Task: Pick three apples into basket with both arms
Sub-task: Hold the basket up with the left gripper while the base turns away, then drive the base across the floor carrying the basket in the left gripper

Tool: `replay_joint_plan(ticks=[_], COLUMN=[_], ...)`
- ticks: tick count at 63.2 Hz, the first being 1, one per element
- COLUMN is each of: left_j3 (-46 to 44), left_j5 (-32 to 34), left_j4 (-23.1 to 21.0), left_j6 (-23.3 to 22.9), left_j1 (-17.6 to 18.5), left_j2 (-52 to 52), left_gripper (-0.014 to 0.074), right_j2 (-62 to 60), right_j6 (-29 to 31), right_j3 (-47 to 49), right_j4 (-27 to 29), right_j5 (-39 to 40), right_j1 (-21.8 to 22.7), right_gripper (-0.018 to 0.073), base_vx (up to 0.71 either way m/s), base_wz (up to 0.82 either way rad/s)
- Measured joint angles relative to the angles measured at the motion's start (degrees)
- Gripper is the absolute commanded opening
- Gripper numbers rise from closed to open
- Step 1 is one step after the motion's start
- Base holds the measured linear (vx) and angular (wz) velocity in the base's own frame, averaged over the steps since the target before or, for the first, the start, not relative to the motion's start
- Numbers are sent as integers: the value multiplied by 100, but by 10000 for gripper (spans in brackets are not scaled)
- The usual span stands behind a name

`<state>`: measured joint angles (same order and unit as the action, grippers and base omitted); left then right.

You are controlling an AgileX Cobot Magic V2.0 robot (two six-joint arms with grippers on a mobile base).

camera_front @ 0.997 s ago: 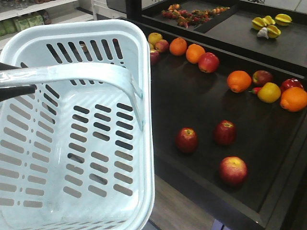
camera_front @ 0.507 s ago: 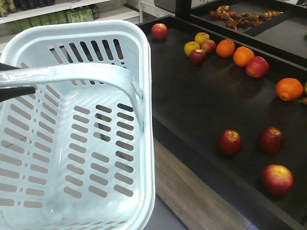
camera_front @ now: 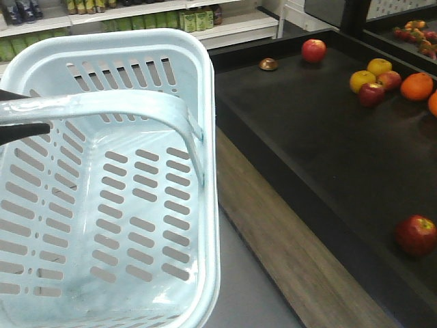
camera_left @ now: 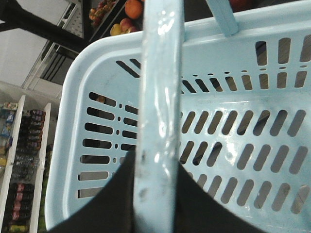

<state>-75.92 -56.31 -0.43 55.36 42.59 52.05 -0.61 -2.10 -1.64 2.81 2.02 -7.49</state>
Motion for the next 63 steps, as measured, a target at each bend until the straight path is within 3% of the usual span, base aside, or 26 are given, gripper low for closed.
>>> replay_joint_plan(ticks=[63], left_j3=[0], left_j5=[-4], left_j4=[0], left_j6=[0], left_j1=[0], left_j2=[0], left_gripper=[-7], right_j2=[0], right_j6=[0], right_j3=[0], right_j4=[0], right_j5=[0], right_j1=[0], right_gripper=[-9], base_vx=[9], base_wz=[40])
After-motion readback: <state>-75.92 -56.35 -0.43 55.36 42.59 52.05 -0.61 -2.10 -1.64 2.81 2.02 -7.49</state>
